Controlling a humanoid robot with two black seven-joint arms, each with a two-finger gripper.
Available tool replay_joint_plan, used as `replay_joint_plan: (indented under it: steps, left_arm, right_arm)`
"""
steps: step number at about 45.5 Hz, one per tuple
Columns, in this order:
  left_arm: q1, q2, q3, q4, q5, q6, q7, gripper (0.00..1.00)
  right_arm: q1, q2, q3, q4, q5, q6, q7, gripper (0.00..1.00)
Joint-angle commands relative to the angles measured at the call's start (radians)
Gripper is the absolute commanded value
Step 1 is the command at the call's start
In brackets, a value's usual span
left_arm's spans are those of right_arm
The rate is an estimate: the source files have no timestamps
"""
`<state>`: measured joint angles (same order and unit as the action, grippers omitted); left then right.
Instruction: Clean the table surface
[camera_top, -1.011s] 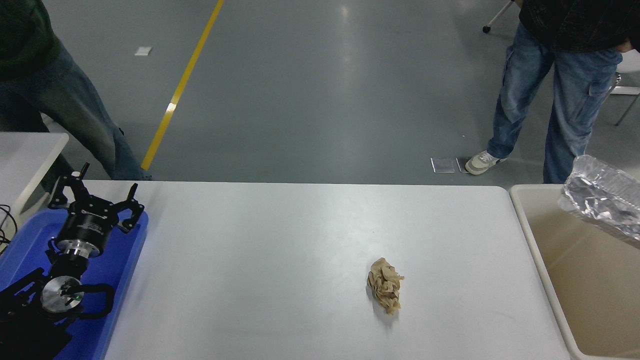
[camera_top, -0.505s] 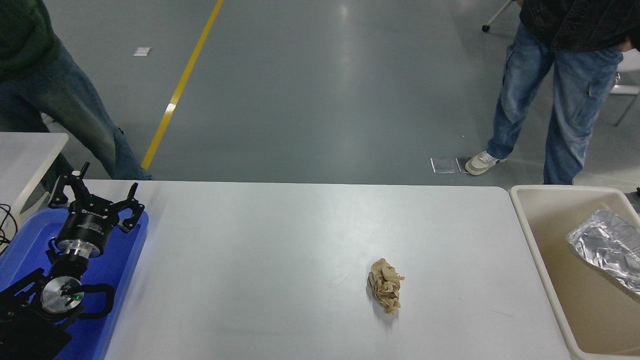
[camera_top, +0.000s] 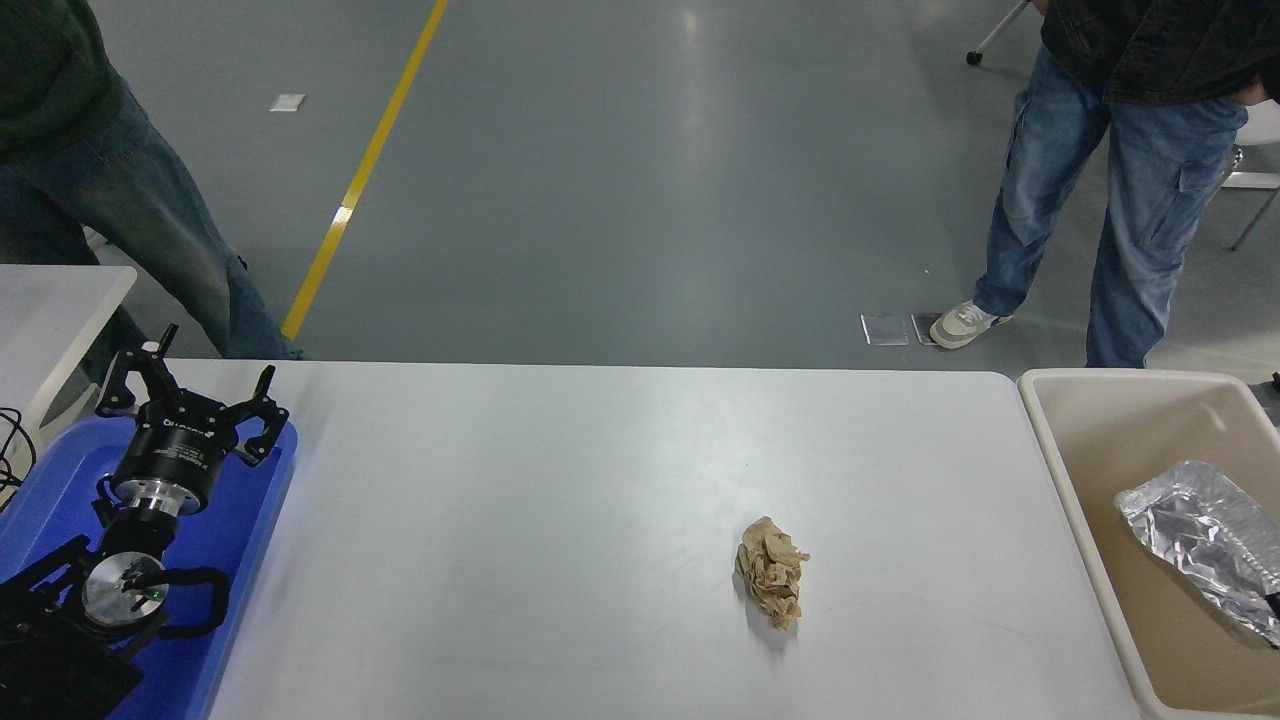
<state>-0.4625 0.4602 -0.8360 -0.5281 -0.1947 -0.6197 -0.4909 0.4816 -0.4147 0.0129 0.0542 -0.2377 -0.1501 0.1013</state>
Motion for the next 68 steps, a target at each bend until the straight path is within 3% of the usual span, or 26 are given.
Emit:
replay_joint_plan:
  steps: [1, 26, 30, 38, 68]
  left_arm:
    - [0.001, 0.0, 0.0, -0.001, 0.0, 0.0, 0.0, 1.0]
    - [-0.001, 0.0, 0.0, 0.0, 0.0, 0.0, 0.0, 1.0]
    - [0.001, 0.0, 0.0, 0.0, 0.0, 0.0, 0.0, 1.0]
    - [0.001, 0.0, 0.0, 0.0, 0.0, 0.0, 0.0, 1.0]
    - [0.001, 0.0, 0.002, 0.0, 0.0, 0.0, 0.0, 1.0]
  right_arm:
    - [0.023, 0.045, 0.016, -0.028, 0.041, -0.002, -0.029, 0.0]
    - [0.032, 0.054, 0.061, -0.03, 0.041, -0.016, -0.037, 0.02]
    - [0.046, 0.054, 0.091, -0.03, 0.041, -0.017, -0.054, 0.6]
    - [0.055, 0.054, 0.108, -0.039, 0.041, -0.048, -0.063, 0.99]
    - [0.058, 0.04, 0.11, -0.047, 0.051, -0.048, -0.065, 0.99]
